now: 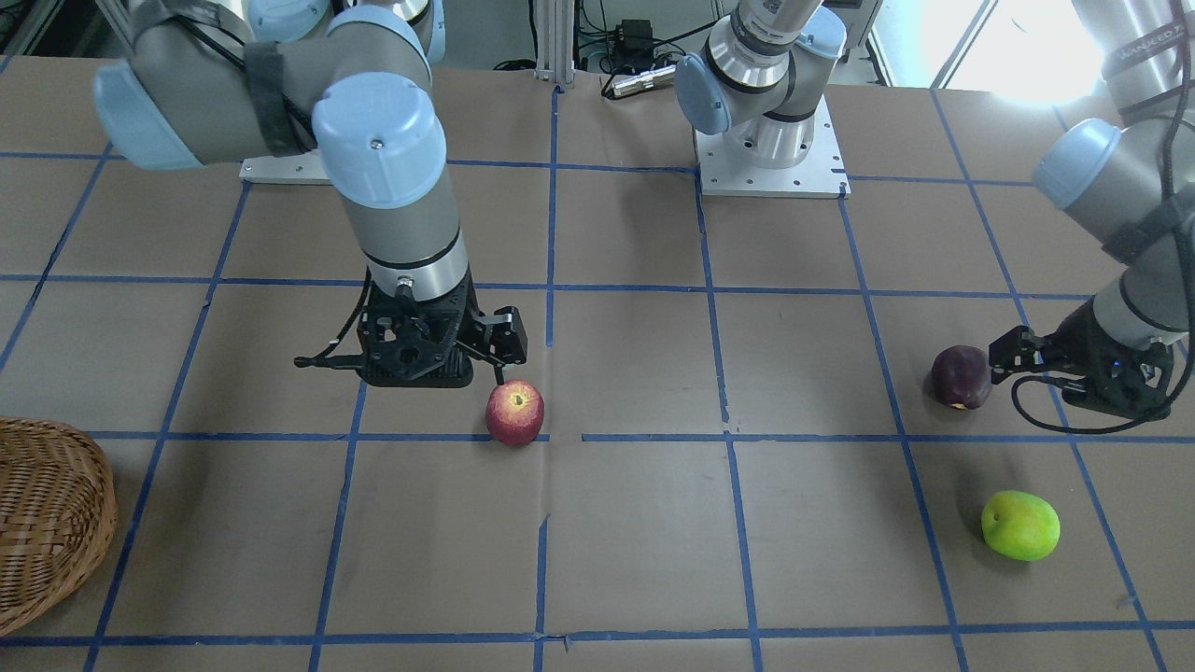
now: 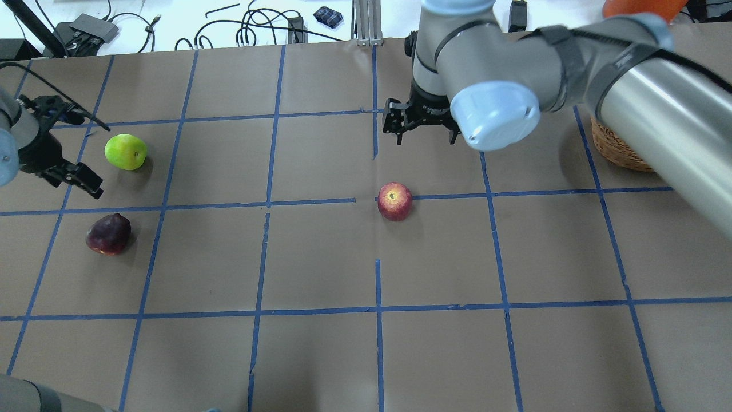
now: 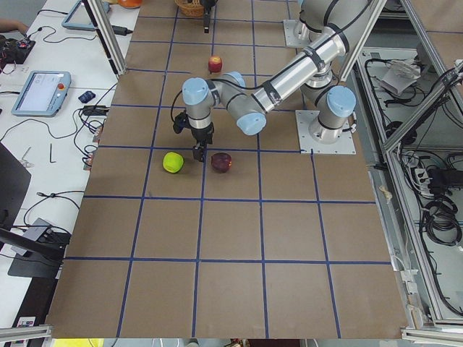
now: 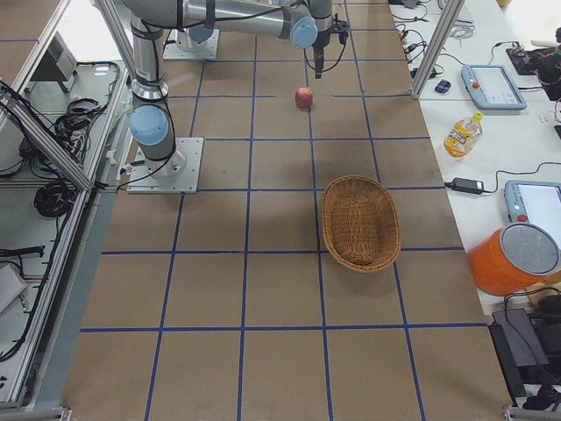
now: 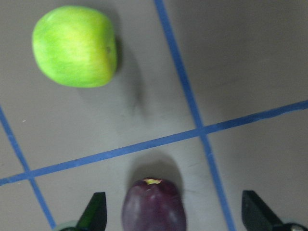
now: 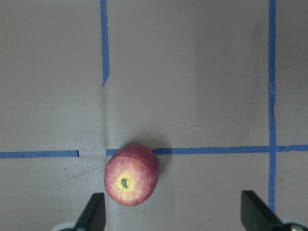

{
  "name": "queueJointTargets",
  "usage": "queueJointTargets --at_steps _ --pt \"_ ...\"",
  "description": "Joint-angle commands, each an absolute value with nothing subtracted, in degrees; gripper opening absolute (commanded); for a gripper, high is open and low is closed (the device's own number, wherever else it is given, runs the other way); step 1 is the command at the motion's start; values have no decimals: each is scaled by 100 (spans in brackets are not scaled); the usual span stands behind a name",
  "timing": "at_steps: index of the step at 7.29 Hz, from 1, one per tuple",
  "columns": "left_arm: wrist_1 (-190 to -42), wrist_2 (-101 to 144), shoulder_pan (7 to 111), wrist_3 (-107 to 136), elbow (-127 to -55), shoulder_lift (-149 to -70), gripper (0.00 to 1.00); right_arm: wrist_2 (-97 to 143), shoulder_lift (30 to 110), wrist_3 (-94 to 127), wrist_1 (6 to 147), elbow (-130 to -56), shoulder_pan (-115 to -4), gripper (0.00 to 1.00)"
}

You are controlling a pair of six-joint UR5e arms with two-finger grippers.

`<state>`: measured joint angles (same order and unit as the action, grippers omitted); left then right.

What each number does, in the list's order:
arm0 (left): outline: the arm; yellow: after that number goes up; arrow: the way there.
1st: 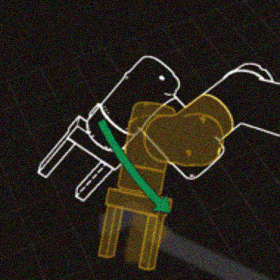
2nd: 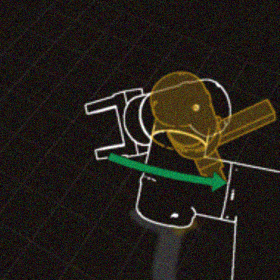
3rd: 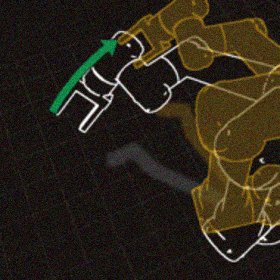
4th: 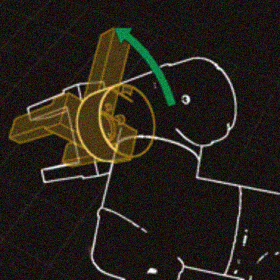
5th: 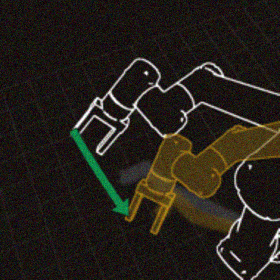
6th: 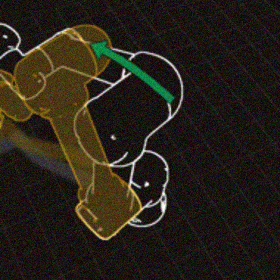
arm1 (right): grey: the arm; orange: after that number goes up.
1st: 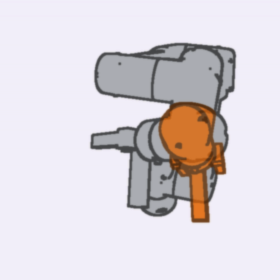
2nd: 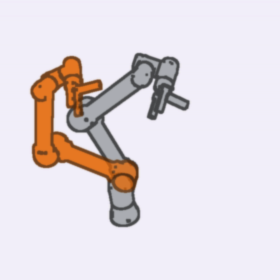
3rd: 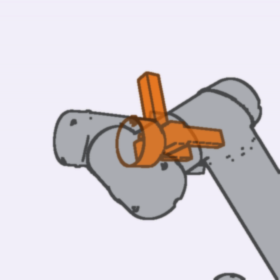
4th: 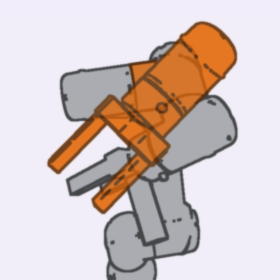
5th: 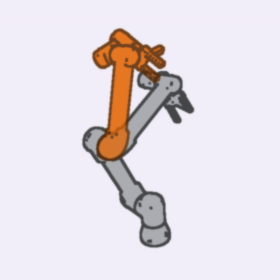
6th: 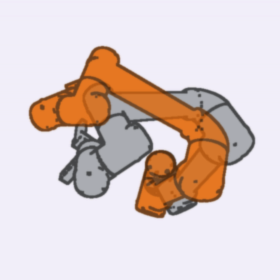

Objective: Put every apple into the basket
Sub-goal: 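Grasp the red apple with the right gripper while left grasps the purple apple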

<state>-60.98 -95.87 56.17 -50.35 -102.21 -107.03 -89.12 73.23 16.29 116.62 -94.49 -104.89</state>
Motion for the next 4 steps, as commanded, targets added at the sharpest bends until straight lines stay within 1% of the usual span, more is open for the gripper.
queueJointTargets --at_steps 1,2,4 --pt "-6134 -9501 5326 -5204 -10484 -10941 100 -8859 7059 2124 12452 -10133 -10704 100" --pt "-6143 -9492 5352 -5134 -10564 -10986 100 -8938 6797 2153 12915 -10142 -10870 100" --pt "-6625 -9274 5397 -4923 -10538 -11030 100 -9095 6444 2119 13323 -10142 -11091 100"
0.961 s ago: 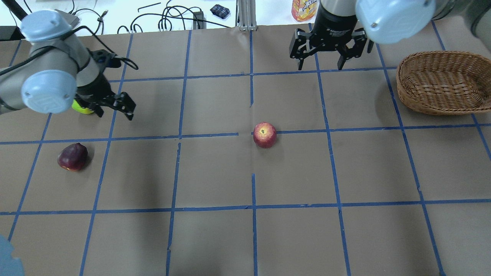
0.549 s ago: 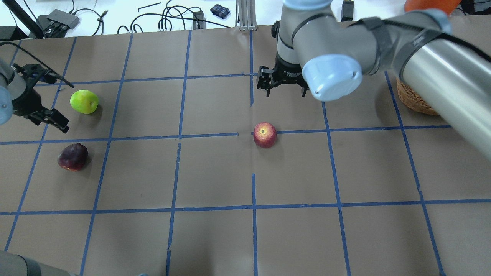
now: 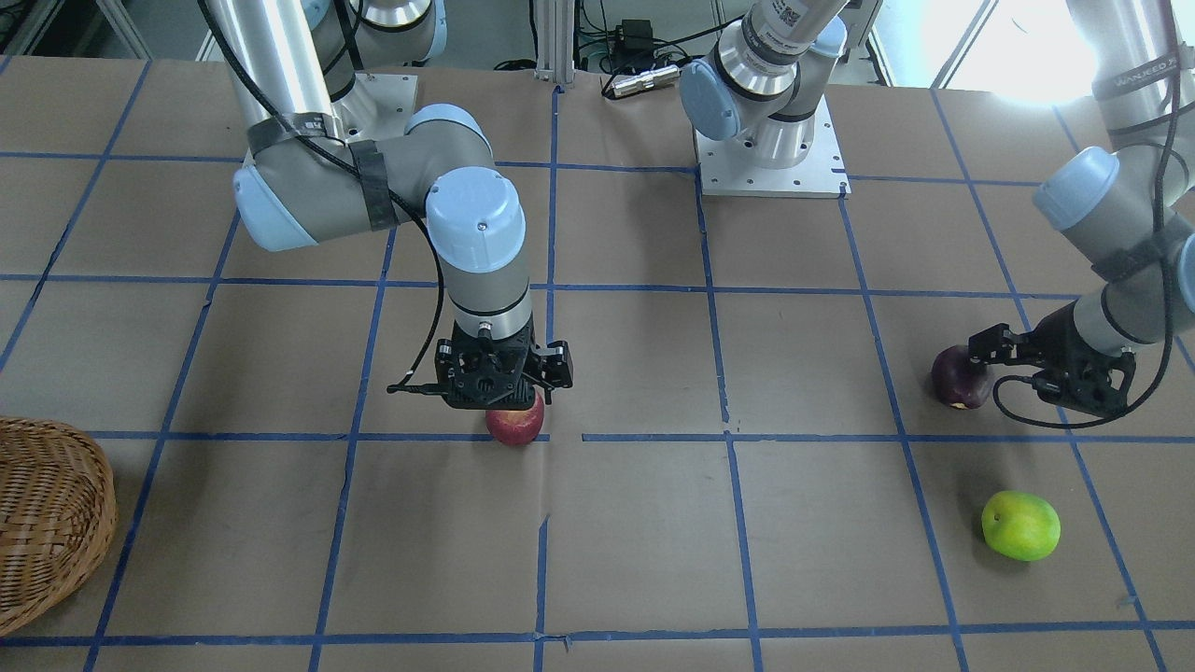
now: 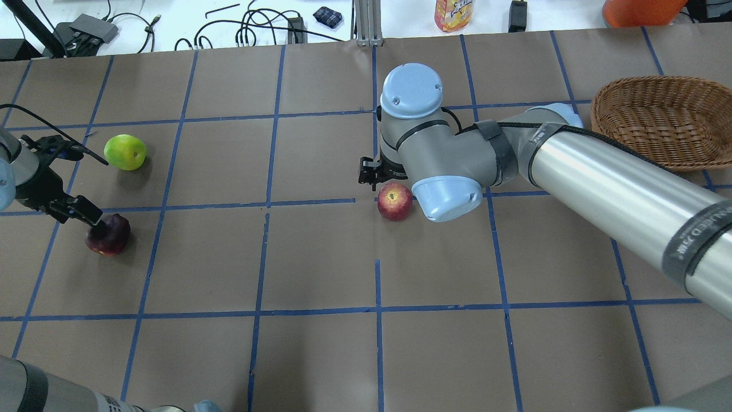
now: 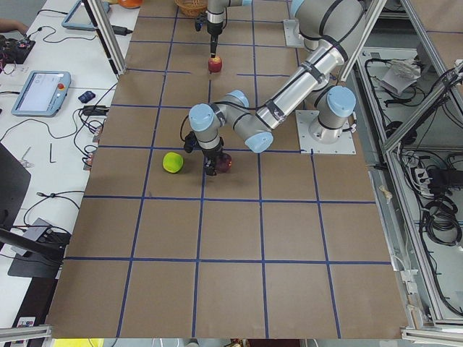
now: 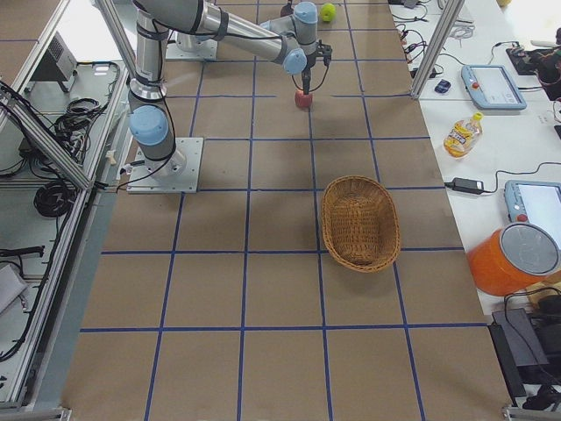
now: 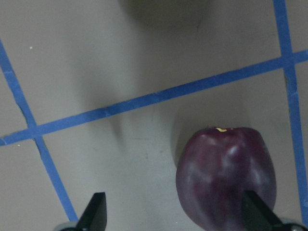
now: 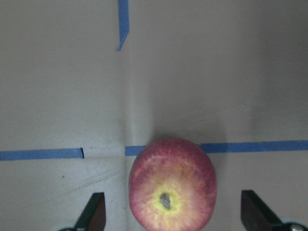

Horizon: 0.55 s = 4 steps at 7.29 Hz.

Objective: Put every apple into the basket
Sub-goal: 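Grasp the red apple with the right gripper while left grasps the purple apple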

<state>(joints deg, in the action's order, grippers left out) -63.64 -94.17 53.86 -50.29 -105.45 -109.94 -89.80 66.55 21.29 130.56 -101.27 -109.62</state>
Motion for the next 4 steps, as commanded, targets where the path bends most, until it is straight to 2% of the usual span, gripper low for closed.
queueJointTargets --at_steps 1,4 --pt "-6749 -9238 5396 -4913 -10495 -11048 100 -9358 6373 2066 13316 -10160 -11118 100" --pt "-6706 -9115 5405 -4904 -10547 -11232 100 -9404 6214 2074 13350 -10239 -11136 100"
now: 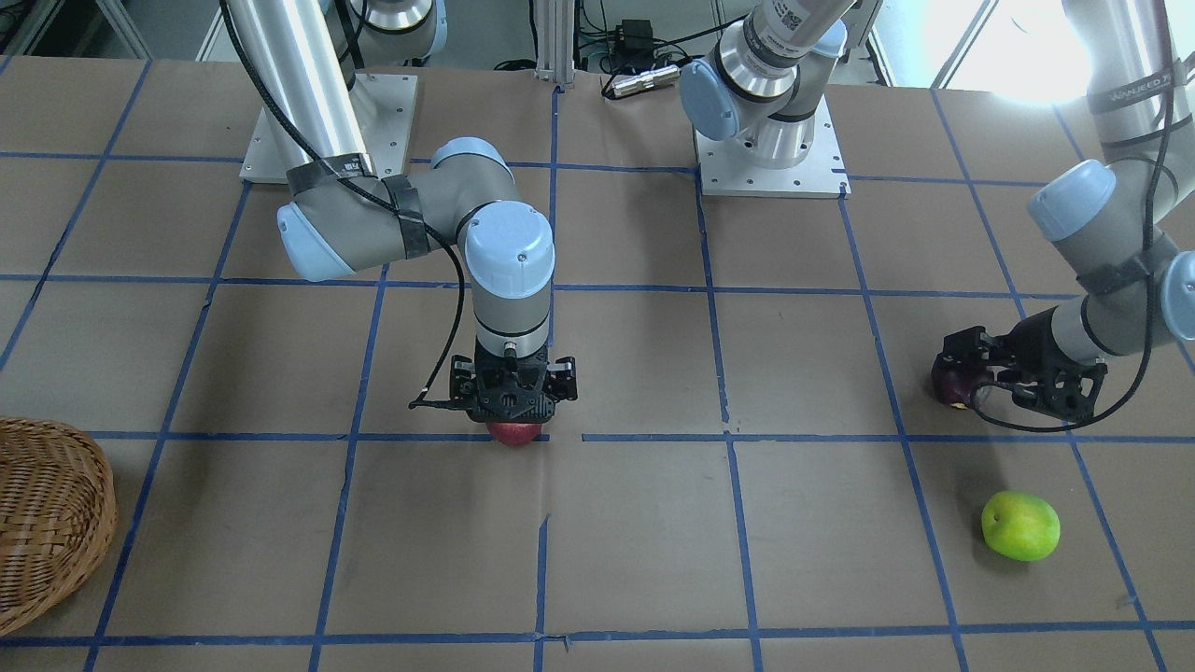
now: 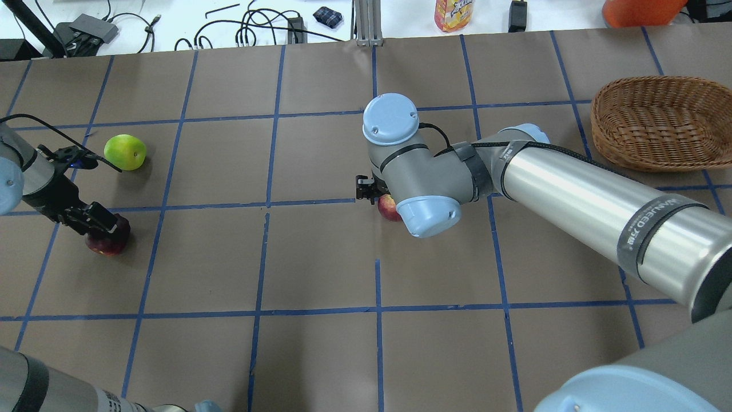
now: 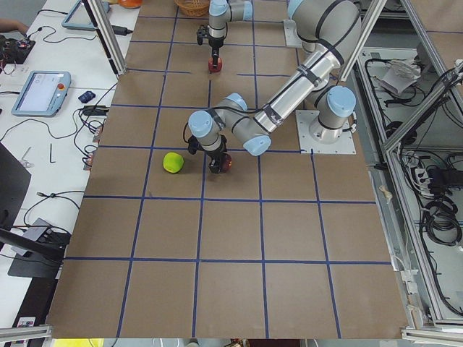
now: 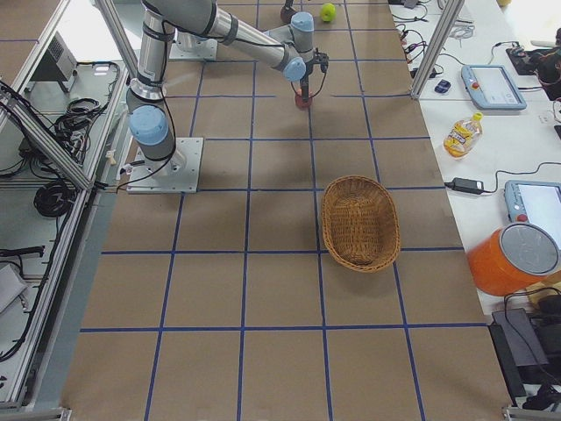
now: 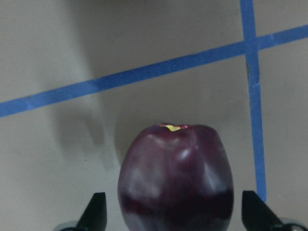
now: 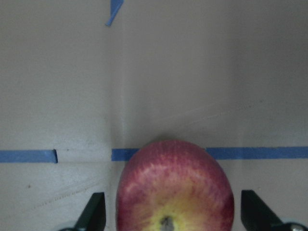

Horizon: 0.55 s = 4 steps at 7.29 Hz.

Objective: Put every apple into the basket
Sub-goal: 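Grasp the red apple with the right gripper while left grasps the purple apple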

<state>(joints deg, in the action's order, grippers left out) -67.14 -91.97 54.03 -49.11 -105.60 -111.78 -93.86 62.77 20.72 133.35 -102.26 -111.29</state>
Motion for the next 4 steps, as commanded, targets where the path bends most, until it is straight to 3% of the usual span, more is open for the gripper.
queueJointTargets --at_steps 1,2,3,4 --pt "-6715 -8879 5397 -4913 -10686 -11259 100 -9404 6179 2057 13377 -10231 -11136 97" --pt "-6515 -8842 5388 -4974 -10714 -11285 72 -9396 6144 2004 13647 -10230 -11136 70" --pt "-6339 -8903 5475 -4966 -10583 -11198 12 -9404 6144 1891 13667 -10230 -11127 56" --pt "-6502 -8921 5702 -4957 -10356 -11041 0 -9396 6187 1855 13632 -10152 -11101 54"
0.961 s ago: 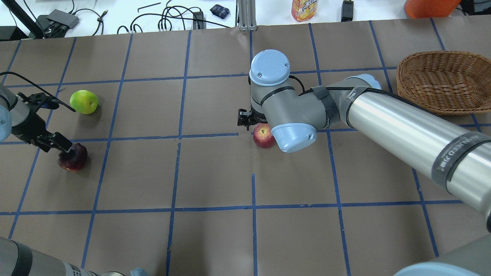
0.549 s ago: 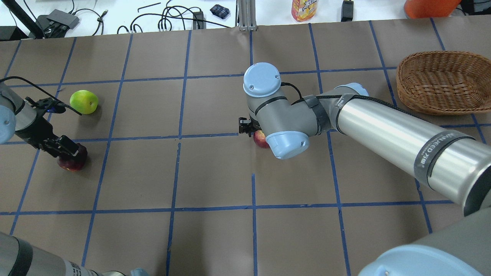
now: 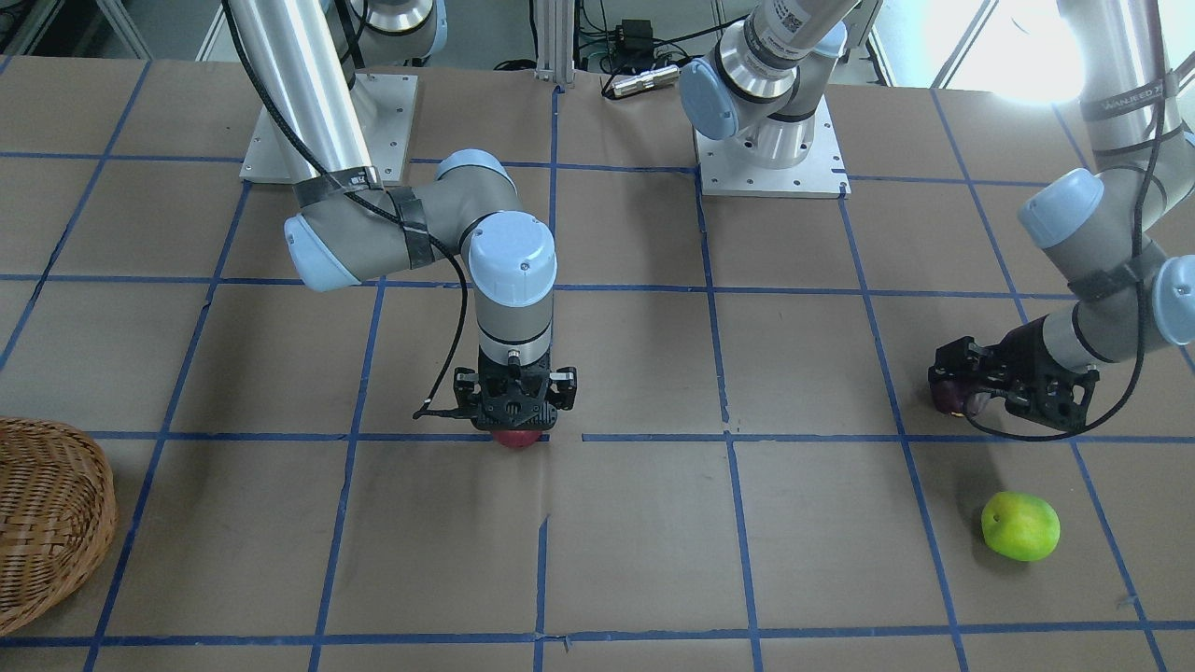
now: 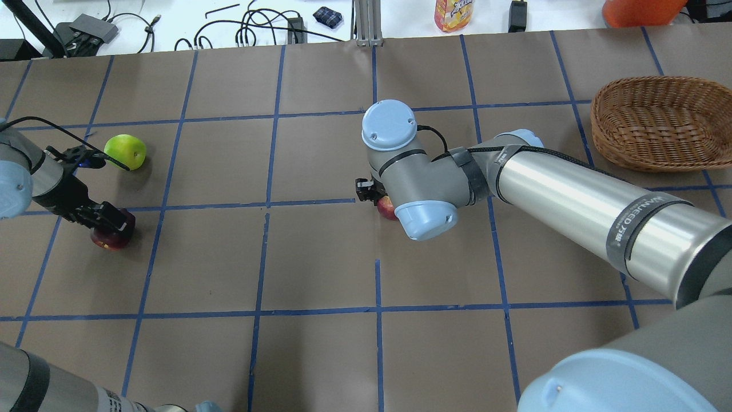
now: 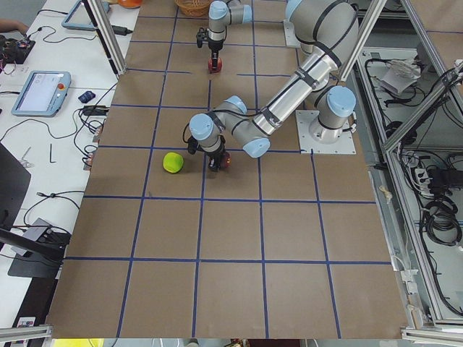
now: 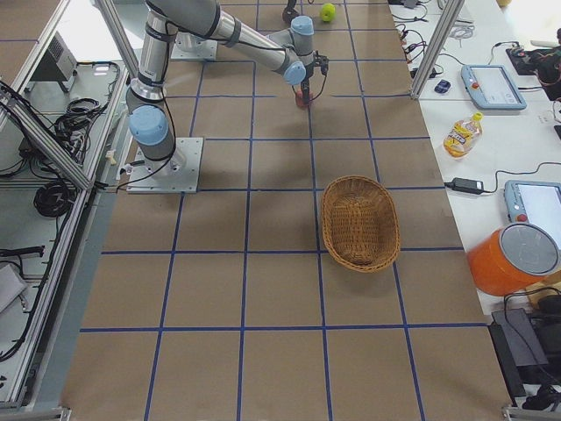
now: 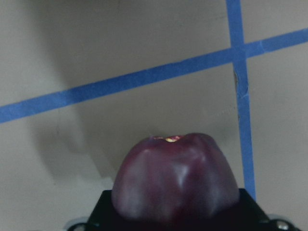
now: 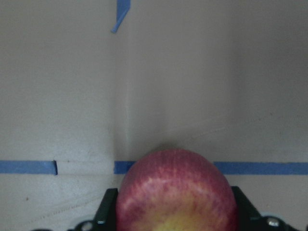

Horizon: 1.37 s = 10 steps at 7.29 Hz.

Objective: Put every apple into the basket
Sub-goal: 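Carry the red apple to the basket while left carries the purple apple to center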

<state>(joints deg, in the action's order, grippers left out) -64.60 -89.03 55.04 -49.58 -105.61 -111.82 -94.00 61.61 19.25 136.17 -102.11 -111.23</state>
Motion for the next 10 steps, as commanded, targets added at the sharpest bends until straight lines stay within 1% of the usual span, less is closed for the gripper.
queueJointTargets --at_steps 1,2,3,4,5,6,7,8,9,10 --pt "-6748 -8921 5991 -4957 -9962 -10900 0 -9378 6240 1828 13614 -10047 -10979 54" --pt "-7585 -8912 6264 -4879 -9479 -10794 0 -9395 6353 1785 13492 -9828 -10769 54" --pt "-7950 -8834 6571 -4460 -9483 -10845 0 -9343 6511 1480 13039 -9609 -10366 54" --pt "-7919 -8790 7001 -3821 -9597 -10793 0 -9325 6695 1094 12712 -9502 -9858 56" --pt "-7910 -8432 7692 -2805 -9589 -10749 0 -9247 6810 864 12344 -9388 -9261 56" --pt "-7675 -8403 8465 -1995 -9580 -10784 0 -8846 6820 70 12053 -9195 -8672 56" --pt "-6707 -8359 9134 -716 -9658 -10941 0 -8790 6794 -956 11719 -8958 -8031 56" --pt "-6419 -8445 9854 106 -9590 -11012 0 -8789 6707 -1741 11698 -8756 -7546 56" --pt "-6259 -8464 10436 506 -9571 -11074 0 -8789 6515 -2497 11872 -8641 -7141 57" --pt "-5736 -8446 10894 1371 -9554 -11266 0 -8728 6252 -3244 12248 -8500 -6554 58"
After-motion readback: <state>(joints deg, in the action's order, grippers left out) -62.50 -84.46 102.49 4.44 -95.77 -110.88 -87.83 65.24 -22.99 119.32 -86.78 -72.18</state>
